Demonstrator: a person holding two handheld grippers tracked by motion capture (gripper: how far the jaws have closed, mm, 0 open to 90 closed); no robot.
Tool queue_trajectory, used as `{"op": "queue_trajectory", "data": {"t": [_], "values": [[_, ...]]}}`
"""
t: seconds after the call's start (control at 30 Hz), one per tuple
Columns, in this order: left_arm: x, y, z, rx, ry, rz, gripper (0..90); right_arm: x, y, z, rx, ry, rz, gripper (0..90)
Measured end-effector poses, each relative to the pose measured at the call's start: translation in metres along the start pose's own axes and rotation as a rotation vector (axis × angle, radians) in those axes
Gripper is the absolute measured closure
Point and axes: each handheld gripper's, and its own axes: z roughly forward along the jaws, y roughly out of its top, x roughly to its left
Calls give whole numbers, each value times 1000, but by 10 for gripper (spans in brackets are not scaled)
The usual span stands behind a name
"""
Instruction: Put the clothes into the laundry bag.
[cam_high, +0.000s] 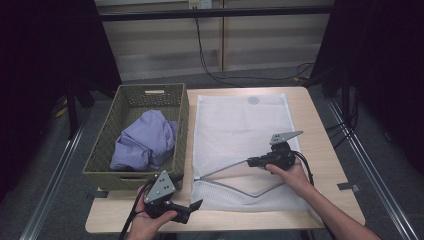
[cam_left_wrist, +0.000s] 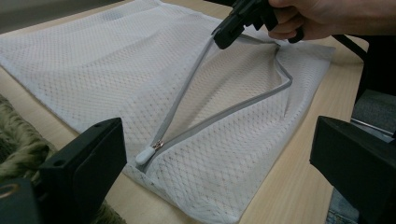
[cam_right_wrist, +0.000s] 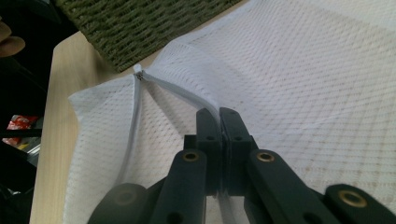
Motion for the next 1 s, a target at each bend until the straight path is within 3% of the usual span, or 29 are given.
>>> {"op": "queue_trajectory", "data": {"t": [1.0], "values": [[-1,0,0,-1,-1,5,37,4,22,-21,-118,0,-11,884]]}}
